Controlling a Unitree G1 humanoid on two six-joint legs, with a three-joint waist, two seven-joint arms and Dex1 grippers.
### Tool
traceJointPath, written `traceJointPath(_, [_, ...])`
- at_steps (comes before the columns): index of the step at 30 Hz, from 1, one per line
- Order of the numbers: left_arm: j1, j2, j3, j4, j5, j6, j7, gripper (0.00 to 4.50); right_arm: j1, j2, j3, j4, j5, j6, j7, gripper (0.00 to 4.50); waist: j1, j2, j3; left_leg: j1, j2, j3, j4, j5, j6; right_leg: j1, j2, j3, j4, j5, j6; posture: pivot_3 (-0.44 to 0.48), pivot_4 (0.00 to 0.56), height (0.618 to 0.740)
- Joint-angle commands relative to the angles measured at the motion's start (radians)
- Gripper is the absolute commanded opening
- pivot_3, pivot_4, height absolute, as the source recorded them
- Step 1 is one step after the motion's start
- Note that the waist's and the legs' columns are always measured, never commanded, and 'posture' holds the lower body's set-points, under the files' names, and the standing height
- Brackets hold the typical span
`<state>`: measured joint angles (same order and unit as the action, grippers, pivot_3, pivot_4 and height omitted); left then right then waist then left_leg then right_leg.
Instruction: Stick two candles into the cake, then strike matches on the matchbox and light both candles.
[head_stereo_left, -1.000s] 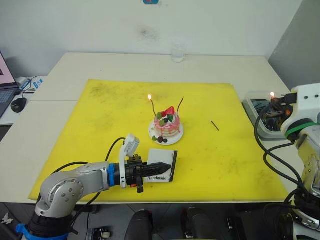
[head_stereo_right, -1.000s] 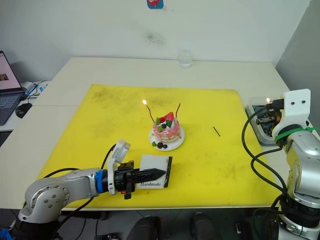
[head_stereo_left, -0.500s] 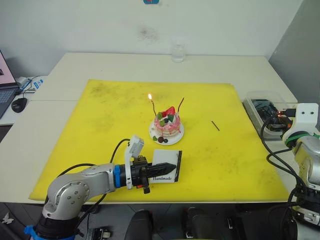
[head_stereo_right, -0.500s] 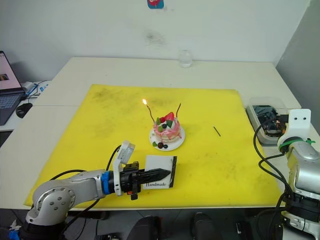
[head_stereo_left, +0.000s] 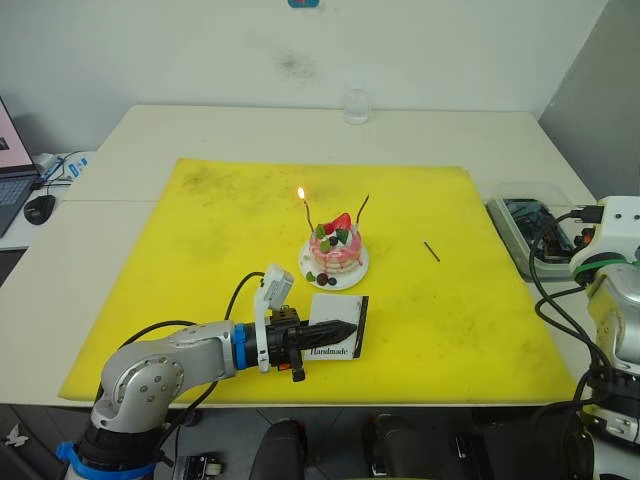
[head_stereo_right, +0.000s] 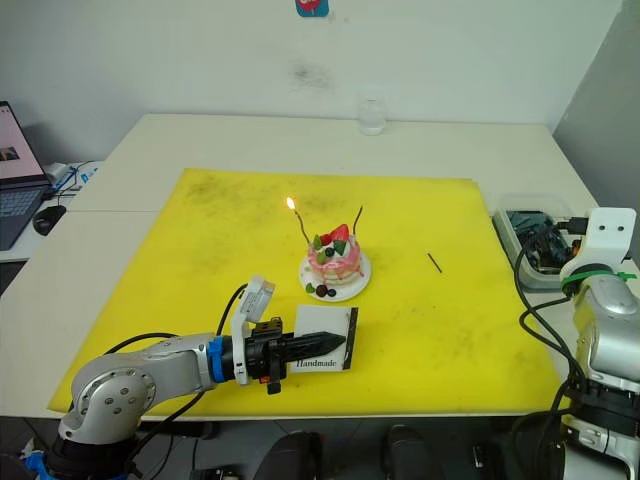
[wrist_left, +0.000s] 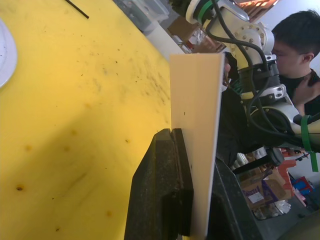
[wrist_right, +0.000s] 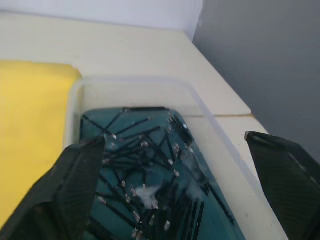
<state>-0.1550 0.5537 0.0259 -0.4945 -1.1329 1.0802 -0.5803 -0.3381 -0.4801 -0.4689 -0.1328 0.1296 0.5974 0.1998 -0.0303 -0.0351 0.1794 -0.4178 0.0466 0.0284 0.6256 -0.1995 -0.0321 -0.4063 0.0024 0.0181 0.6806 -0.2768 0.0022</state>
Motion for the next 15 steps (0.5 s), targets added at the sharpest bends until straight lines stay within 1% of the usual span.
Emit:
traceJointPath(1, [0.004,0.003,0.013,-0.012,-0.001,-0.022,-0.007,0.0,0.044,-0.036,0.005,-0.246,0.106,0.008,0.1,4.48,-0.001,0.0,0.0,0.0,0.0,0.0,0.0,0.0,0.0,0.0,0.0,0.0,0.0,0.0,0.0,0.0,0.15,0.74])
traceJointPath(4, [0.015,0.007,0.02,-0.018,-0.002,-0.025,-0.006,0.0,0.118,-0.056,0.066,-0.398,0.209,0.054,0.212,4.48,-0.001,0.0,0.0,0.0,0.001,0.0,0.0,0.0,0.0,0.0,-0.001,0.0,0.0,0.0,0.0,0.0,0.15,0.74])
traceJointPath(5, [0.019,0.007,0.02,-0.021,-0.003,-0.025,-0.005,0.0,0.15,-0.053,0.095,-0.432,0.238,0.068,0.237,4.48,-0.001,0.0,0.0,0.0,0.001,-0.001,0.0,0.0,0.0,0.0,-0.001,0.0,0.0,0.0,0.0,0.0,0.15,0.74])
traceJointPath(7, [0.025,0.006,0.019,-0.027,-0.002,-0.027,-0.002,0.0,0.206,-0.044,0.167,-0.45,0.242,0.059,0.263,4.48,0.0,0.0,0.0,0.001,0.001,-0.002,0.0,0.0,0.0,0.001,-0.001,-0.002,0.0,0.0,0.0,0.0,0.15,0.74])
traceJointPath(9, [0.028,0.006,0.018,-0.028,-0.001,-0.03,-0.001,0.0,0.212,-0.013,0.218,-0.409,0.221,0.042,0.239,4.48,0.0,0.0,0.0,0.001,0.001,-0.002,0.0,0.0,0.0,0.001,-0.002,-0.002,0.0,0.0,0.0,0.0,0.15,0.74])
traceJointPath(15, [0.032,0.007,0.016,-0.031,0.004,-0.039,0.003,0.0,0.149,0.036,0.337,-0.207,0.147,-0.071,0.236,4.48,0.0,0.0,0.0,0.001,-0.001,0.0,0.003,0.0,0.0,0.001,-0.003,0.0,0.0,0.001,0.001,0.0,0.15,0.74])
